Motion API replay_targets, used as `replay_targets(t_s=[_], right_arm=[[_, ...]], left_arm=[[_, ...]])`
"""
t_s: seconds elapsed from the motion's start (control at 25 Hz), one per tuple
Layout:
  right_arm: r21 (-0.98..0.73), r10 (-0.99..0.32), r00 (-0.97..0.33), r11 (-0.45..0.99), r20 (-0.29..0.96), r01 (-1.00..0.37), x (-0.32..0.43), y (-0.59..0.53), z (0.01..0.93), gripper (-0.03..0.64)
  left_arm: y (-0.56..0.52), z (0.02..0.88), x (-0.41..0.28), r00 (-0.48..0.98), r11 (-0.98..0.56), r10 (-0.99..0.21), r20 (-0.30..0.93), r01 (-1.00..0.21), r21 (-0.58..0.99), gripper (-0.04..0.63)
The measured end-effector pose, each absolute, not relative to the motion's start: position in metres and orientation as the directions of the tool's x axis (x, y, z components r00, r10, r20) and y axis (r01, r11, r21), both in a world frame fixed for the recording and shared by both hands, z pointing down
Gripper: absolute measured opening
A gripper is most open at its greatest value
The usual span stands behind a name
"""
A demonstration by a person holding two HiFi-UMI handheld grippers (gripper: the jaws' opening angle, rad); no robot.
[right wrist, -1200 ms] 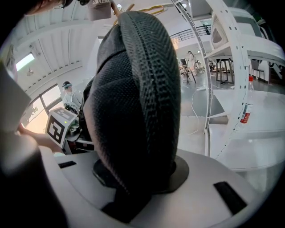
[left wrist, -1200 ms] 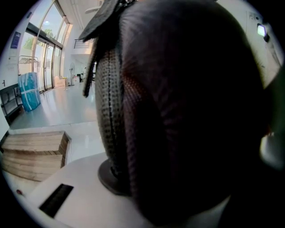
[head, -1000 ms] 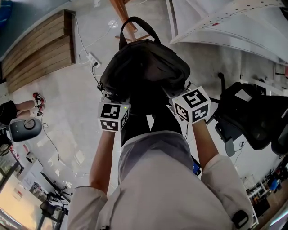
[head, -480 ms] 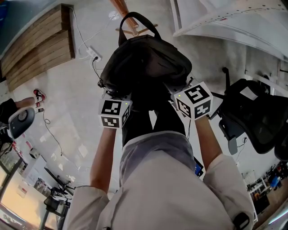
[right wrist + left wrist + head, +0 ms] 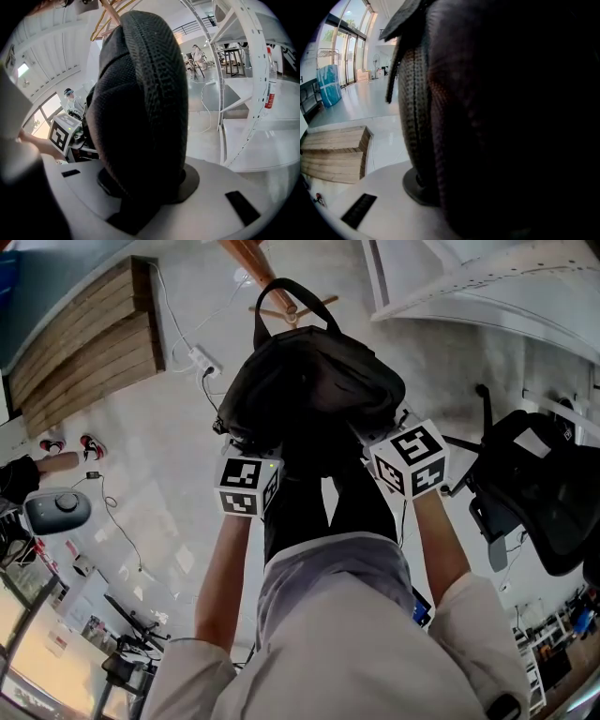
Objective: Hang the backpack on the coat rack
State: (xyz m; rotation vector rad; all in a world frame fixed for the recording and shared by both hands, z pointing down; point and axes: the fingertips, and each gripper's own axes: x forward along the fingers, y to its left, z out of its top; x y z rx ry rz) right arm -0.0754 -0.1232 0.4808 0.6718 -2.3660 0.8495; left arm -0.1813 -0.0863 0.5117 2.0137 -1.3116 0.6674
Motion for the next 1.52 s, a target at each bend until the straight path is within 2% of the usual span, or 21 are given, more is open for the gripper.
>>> replay_targets(t_s=[1.52], right_arm=[[-0.453, -0.255, -0.715, 0.625, 0.651, -0.636, -0.094, -0.147, 0.558, 0.132]], left_arm=[[-0.105, 0.588, -0.199, 0.359, -0.259, -0.519, 0.776, -0.931, 0.257, 0.126]])
